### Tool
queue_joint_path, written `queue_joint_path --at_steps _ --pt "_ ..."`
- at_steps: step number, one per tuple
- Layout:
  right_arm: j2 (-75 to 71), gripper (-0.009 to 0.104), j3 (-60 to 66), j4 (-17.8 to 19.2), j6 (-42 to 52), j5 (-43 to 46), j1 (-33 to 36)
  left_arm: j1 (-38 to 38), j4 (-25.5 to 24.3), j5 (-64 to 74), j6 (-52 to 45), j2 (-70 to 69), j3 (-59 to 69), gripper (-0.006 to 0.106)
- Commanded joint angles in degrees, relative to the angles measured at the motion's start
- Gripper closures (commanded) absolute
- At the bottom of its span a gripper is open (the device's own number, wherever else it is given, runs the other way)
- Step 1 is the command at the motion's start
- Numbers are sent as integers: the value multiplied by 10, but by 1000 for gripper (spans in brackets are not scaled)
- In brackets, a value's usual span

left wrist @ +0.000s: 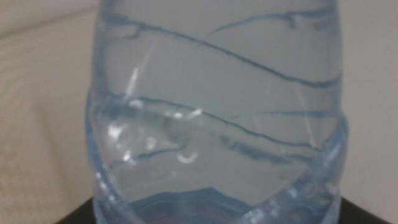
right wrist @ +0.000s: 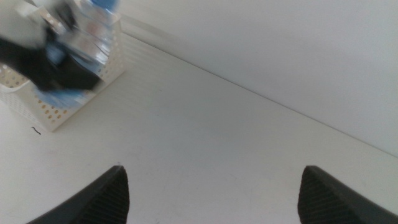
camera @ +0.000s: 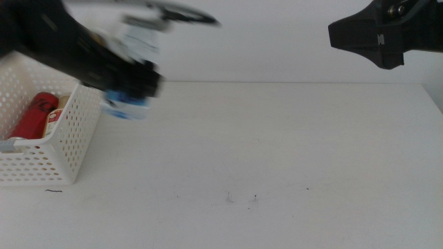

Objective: Use arms to grab the bottles and put them into the dustbin to the left of the table.

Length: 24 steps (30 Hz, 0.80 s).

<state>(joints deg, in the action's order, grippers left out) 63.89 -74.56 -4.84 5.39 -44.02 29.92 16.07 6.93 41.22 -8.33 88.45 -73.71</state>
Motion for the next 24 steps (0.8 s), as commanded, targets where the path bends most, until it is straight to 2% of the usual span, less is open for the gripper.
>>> queue_joint_path --at_steps 1,4,9,12,24 --pt "-2 16 -4 1 2 5 2 -59 67 85 -97 -7 -55 102" --pt "-2 16 -4 2 1 5 2 -133 78 142 -110 -7 -114 102" --pt "-2 16 -4 2 0 5 2 -242 71 155 -110 17 -168 102" --pt "-2 16 -4 2 0 5 2 -283 90 155 -144 49 -177 102" --pt "-2 16 -4 2 0 5 2 -304 106 113 -173 199 -197 100"
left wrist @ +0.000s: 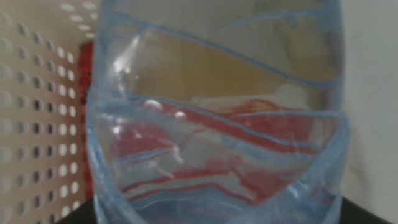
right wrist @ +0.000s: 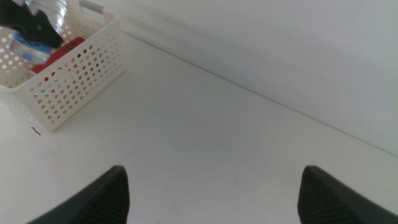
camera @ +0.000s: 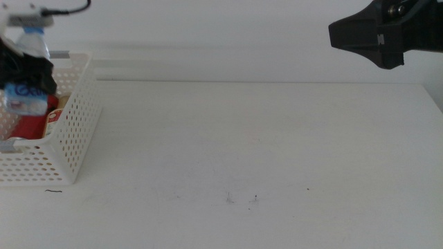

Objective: Use arms to grab the bottles and put them into the dustbin to the left of the table.

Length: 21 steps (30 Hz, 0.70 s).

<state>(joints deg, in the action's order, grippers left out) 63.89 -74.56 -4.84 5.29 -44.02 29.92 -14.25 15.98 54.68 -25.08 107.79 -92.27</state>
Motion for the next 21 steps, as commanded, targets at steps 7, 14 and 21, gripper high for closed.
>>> queue_joint_path --at_steps 7,14,21 --pt "-2 16 -4 2 1 5 2 -3 15 -16 -4 49 -11 78" --pt "-2 16 -4 2 1 5 2 -3 -17 -16 1 50 -11 15" --pt "-2 16 -4 2 1 5 2 5 -16 23 22 14 -16 7"
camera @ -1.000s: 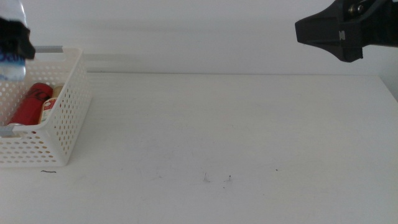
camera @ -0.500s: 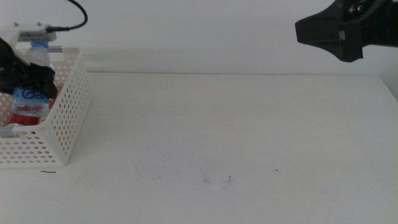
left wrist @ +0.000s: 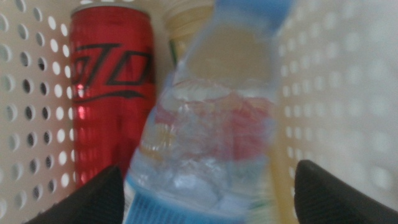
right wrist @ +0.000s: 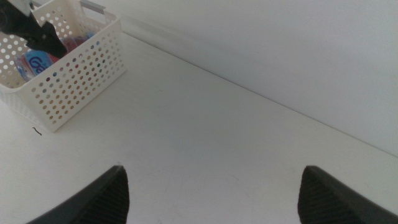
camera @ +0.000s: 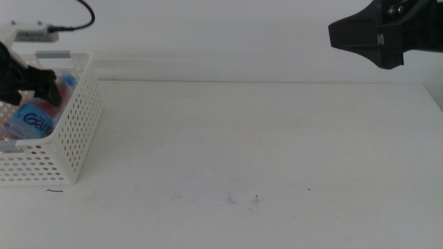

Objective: Use arms to grab the bottles and put them into the dustbin to the left of the table.

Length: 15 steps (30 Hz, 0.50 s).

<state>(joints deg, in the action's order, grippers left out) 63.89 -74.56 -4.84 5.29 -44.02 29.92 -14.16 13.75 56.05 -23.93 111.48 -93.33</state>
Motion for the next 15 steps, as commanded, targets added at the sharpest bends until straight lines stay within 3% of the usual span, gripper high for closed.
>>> queue_joint_path --at_steps 1,7,9,15 --pt "-2 16 -4 2 1 5 2 12 2 10 15 -35 -2 7" --pt "-2 16 -4 2 1 5 2 98 16 -86 44 -167 79 11" --pt "-2 16 -4 2 1 5 2 148 32 -147 32 -228 130 11" --pt "-2 16 -4 2 1 5 2 282 22 -337 25 -413 307 11"
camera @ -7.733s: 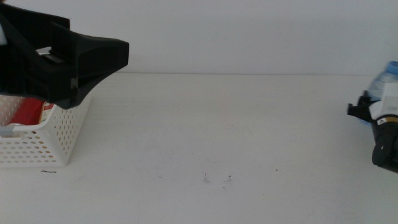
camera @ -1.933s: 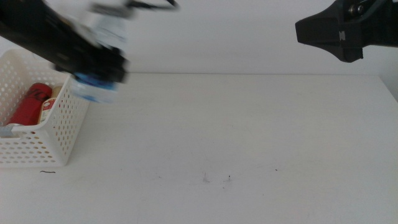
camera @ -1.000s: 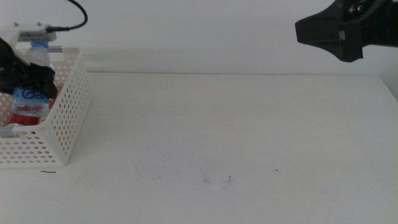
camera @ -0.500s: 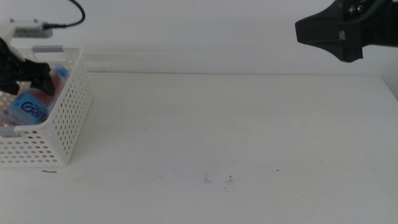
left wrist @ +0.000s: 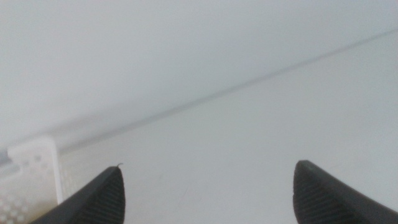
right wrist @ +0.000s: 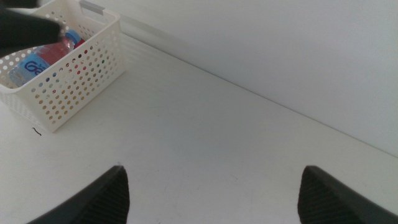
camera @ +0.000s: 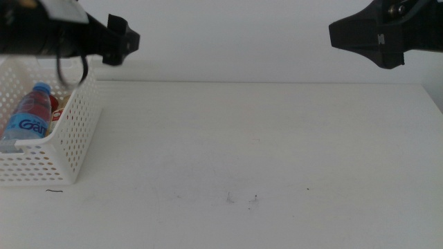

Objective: Use arms to grab the bottles and put them into the dustbin to the left of the table.

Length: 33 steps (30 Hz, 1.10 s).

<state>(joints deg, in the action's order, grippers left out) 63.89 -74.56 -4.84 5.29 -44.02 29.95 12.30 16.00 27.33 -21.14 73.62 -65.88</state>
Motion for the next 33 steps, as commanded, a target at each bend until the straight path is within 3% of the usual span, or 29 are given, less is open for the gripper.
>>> queue_joint_path --at_steps 1,8,18,20,22,25,33 --pt "-2 16 -4 2 1 5 2 28 -1 -70 -3 -74 62 11" --pt "-2 16 -4 2 1 5 2 48 2 -170 -3 -252 203 11" --pt "-2 16 -4 2 1 5 2 48 -3 -125 17 -330 216 11" --pt "-2 16 -4 2 1 5 2 48 -52 -128 69 -330 216 11" --pt "-2 16 -4 2 1 5 2 48 -133 -126 166 -330 220 11" --pt "-2 16 -4 2 1 5 2 48 -203 -124 249 -328 222 11" --pt "-2 16 -4 2 1 5 2 48 -211 -125 250 -328 222 11"
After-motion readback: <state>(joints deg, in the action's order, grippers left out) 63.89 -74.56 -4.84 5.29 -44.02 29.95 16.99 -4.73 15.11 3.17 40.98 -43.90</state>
